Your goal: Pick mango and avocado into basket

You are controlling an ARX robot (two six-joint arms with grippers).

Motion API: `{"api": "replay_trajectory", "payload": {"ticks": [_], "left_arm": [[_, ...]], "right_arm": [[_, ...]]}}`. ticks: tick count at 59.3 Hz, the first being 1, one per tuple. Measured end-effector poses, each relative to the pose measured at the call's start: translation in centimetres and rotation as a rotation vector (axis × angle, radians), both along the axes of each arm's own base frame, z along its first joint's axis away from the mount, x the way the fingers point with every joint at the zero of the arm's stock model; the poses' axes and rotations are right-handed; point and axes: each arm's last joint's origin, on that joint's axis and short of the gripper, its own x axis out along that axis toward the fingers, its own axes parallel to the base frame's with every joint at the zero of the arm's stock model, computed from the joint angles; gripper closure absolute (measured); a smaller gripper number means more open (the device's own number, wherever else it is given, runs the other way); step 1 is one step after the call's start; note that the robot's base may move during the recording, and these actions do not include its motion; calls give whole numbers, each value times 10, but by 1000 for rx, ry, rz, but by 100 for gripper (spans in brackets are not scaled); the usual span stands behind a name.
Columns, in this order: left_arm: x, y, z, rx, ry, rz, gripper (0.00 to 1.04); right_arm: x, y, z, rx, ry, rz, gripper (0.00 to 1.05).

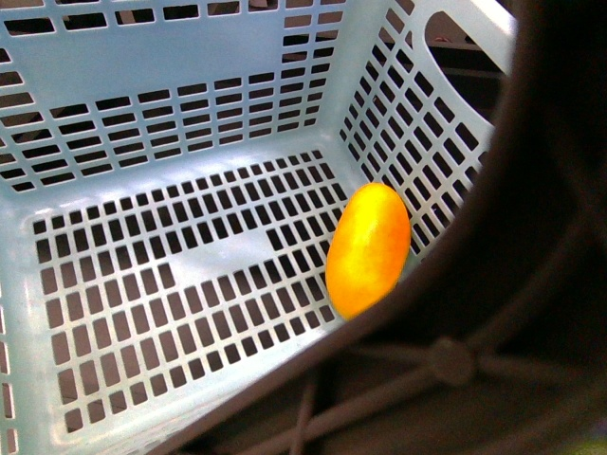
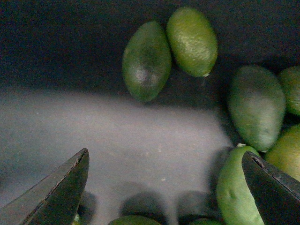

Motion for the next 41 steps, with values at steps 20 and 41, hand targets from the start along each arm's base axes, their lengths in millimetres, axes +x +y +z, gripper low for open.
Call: {"api": "replay_trajectory", "payload": {"ticks": [20, 41], "left_arm": [[0, 0, 0, -1, 0, -1, 98], [0, 0, 0, 0, 0, -1, 98]], "right_arm": [[64, -11, -45, 38, 70, 23, 9], [97, -4, -55, 95, 51, 30, 9]]}}
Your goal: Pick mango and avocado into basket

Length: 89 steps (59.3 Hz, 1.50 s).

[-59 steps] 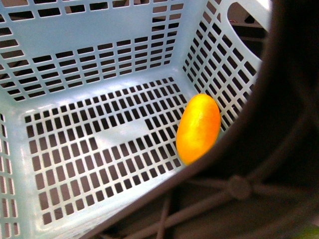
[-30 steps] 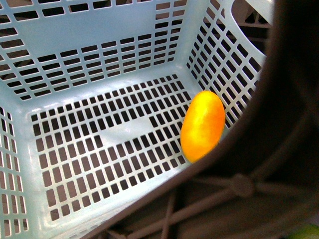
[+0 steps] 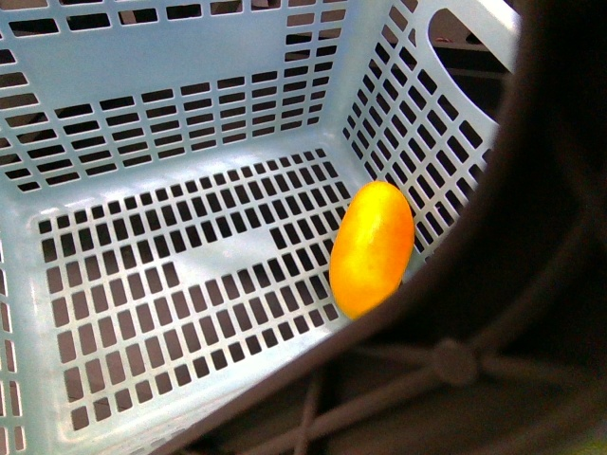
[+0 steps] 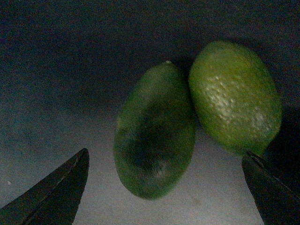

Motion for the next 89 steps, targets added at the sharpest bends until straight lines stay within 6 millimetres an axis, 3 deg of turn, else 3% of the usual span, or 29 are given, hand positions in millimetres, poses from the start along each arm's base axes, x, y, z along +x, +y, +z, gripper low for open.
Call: {"api": "replay_trajectory", "payload": {"ticks": [47, 64, 89], "left_arm": [[0, 0, 0, 0, 0, 0, 98], [0, 0, 0, 0, 0, 0, 98], [0, 0, 0, 0, 0, 0, 98]], "right_arm": [[24, 12, -14, 61, 5, -10, 9], [21, 19, -39, 59, 93, -34, 9], [29, 20, -38, 43, 82, -66, 9]]}}
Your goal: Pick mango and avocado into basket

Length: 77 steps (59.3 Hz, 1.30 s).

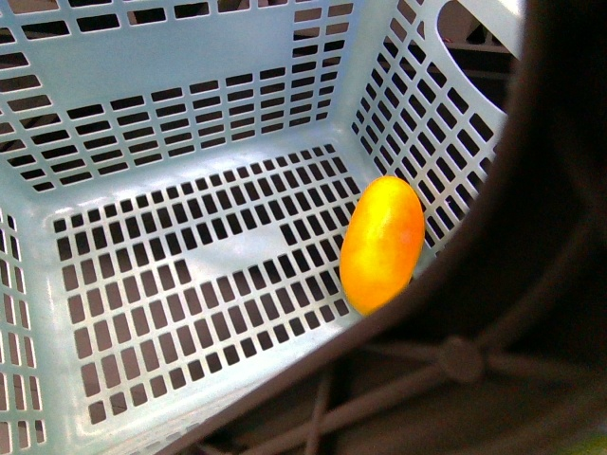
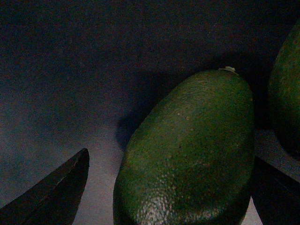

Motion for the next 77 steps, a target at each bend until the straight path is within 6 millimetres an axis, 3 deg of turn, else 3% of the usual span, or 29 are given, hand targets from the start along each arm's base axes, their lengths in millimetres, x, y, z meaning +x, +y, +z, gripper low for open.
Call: {"api": "replay_trajectory", "payload": {"ticks": [34, 54, 67, 77], "left_arm": [[0, 0, 0, 0, 0, 0, 98], [0, 0, 0, 0, 0, 0, 98], [0, 0, 0, 0, 0, 0, 98], [0, 0, 0, 0, 0, 0, 98]], "right_arm": [[4, -2, -7, -29, 22, -65, 9], [0, -2, -9, -19, 17, -84, 47], [-15, -2, -4, 9, 7, -80, 48], [-27, -1, 20, 24, -56, -45, 48]]}}
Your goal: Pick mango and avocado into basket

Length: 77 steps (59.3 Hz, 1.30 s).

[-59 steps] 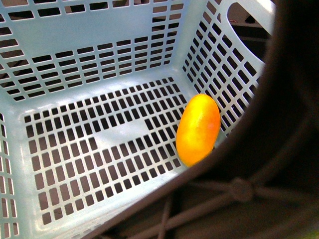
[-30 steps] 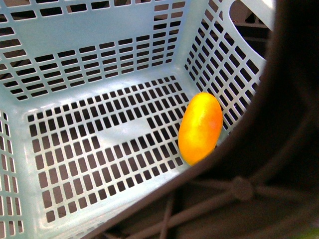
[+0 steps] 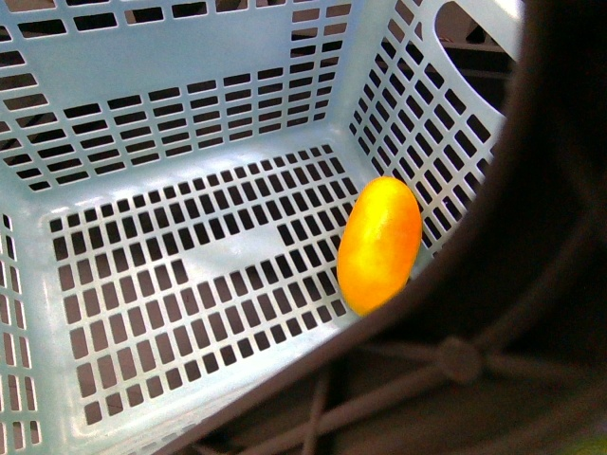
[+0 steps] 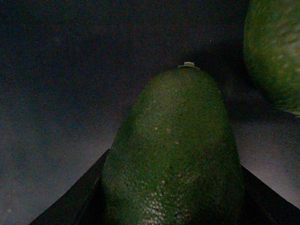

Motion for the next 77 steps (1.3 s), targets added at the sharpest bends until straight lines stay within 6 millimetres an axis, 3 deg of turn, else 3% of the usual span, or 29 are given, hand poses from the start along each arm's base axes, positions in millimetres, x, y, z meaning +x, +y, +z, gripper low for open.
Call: {"api": "replay_trajectory", "payload": {"ticks": [21, 32, 46, 58, 63, 77], "left_arm": [[0, 0, 0, 0, 0, 0, 98], [0, 0, 0, 0, 0, 0, 98], [0, 0, 0, 0, 0, 0, 98], [0, 0, 0, 0, 0, 0, 98], [0, 0, 0, 0, 0, 0, 98], [0, 0, 0, 0, 0, 0, 98]], "right_arm": [[-36, 24, 119, 94, -300, 160, 48], [-68, 48, 175, 160, -400, 253, 48], [-112, 93, 274, 243, -648, 362, 48], [-118, 130, 294, 287, -683, 431, 48], [-120, 157, 295, 308, -670, 491, 48], [-117, 199, 292, 346, -659, 558, 48]]}}
